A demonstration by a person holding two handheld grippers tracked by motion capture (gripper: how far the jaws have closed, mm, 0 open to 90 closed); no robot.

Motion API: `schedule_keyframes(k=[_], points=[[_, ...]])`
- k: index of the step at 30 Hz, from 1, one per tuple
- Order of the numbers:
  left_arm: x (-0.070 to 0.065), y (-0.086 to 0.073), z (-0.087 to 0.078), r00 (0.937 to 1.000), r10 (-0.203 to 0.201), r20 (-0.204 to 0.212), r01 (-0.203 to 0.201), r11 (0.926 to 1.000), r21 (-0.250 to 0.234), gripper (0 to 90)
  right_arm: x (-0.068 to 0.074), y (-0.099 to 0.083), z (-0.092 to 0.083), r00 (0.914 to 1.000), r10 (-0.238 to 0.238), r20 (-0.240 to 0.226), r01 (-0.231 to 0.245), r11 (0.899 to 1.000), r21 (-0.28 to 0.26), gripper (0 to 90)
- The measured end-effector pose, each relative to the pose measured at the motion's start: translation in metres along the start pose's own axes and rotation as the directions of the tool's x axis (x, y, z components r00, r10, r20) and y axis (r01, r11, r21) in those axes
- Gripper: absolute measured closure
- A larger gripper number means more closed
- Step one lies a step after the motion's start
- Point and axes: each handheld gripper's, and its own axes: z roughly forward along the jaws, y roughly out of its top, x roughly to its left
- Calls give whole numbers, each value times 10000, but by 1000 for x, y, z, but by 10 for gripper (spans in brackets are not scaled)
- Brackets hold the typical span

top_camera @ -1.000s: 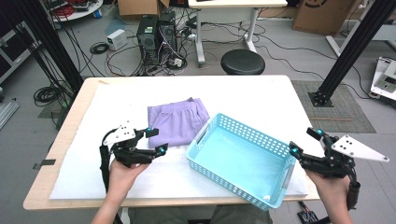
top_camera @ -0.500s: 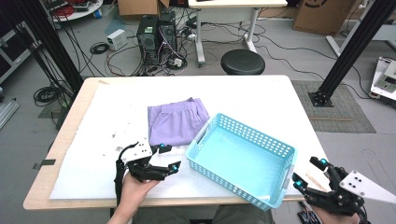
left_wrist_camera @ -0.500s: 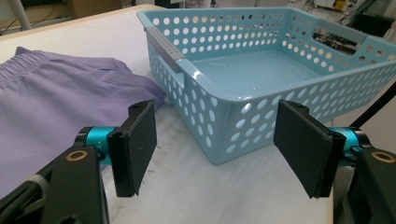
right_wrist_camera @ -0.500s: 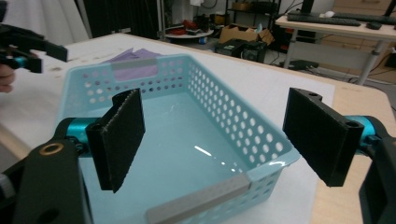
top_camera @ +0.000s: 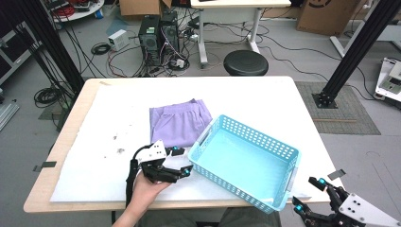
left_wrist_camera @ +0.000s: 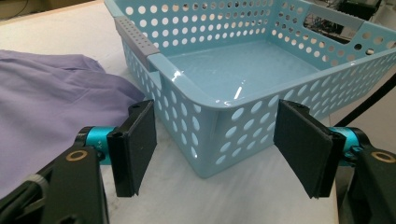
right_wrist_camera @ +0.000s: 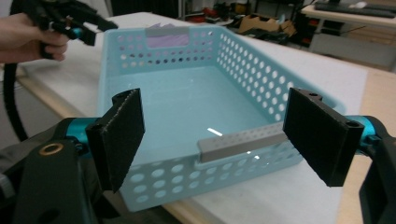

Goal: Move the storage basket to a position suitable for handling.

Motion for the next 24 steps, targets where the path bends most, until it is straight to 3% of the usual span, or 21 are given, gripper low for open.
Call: schedule_keyframes(k=[5, 9, 15, 24], points=[[-2, 0, 5, 9999, 125, -76, -124, 9999, 84, 293, 7, -12, 2, 9982, -75, -587, 91, 9996, 267, 209], [-2, 0, 9, 9998, 212, -26, -212, 9996, 181, 292, 10, -15, -1, 9975, 4, -706, 21, 9993, 361, 208], [-3, 0, 18, 9997, 241, 66, -243, 9990, 362, 285, 15, -25, 2, 9948, 349, -953, -238, 9931, 1150, 208], [-8, 3, 30, 9979, 637, 74, -640, 9960, 624, 284, 28, -27, 19, 9975, 85, -699, 60, 9788, 2047, 209]])
